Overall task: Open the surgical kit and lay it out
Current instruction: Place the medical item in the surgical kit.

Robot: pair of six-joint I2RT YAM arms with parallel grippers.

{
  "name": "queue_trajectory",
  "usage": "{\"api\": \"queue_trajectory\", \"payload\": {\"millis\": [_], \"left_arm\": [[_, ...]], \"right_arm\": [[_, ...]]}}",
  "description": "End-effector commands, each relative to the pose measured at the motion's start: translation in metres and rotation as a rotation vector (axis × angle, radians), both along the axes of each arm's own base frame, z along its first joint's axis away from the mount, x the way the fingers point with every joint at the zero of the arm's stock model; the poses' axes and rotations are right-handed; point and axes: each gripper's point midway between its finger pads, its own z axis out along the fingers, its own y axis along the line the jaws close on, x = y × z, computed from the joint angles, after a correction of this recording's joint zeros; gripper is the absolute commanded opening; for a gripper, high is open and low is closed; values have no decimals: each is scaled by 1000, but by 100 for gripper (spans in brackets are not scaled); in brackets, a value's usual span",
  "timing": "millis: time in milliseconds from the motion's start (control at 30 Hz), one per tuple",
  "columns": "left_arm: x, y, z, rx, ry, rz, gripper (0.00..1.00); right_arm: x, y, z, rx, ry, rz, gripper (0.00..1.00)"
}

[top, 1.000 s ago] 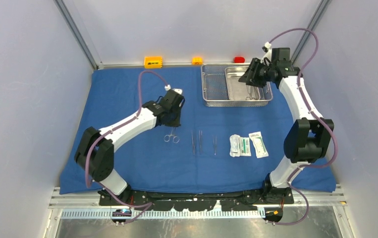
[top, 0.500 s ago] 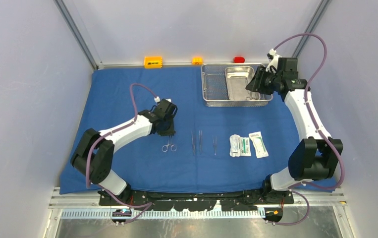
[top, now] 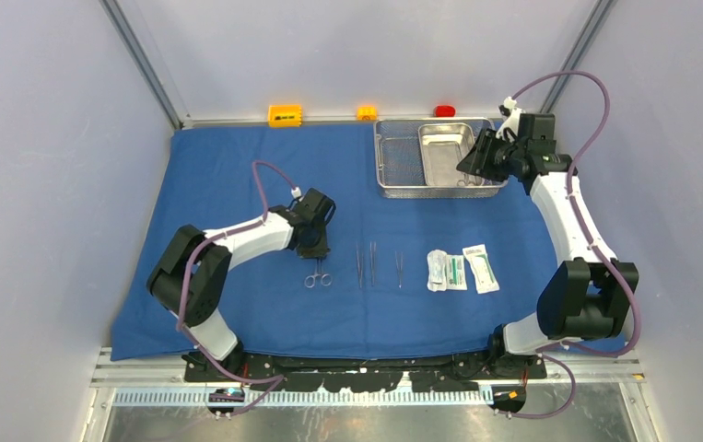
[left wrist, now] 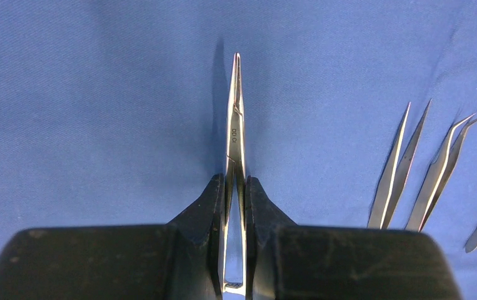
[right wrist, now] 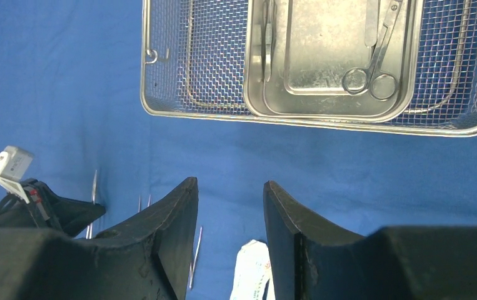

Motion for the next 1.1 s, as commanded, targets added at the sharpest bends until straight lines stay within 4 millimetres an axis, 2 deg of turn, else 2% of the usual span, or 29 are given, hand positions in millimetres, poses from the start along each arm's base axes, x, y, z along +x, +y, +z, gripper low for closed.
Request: {"api": "queue_trajectory", "payload": {"millis": [0, 433, 1067], "left_arm": [[11, -13, 9, -34, -49, 3, 0], [9, -6, -4, 11, -40, 7, 0], [6, 1, -6, 30, -46, -6, 13]], "right_arm": [[3, 1, 27, 27, -93, 0, 48], [-1, 2, 28, 48, -90, 0, 48], [-8, 3, 31, 51, -97, 2, 48]]}}
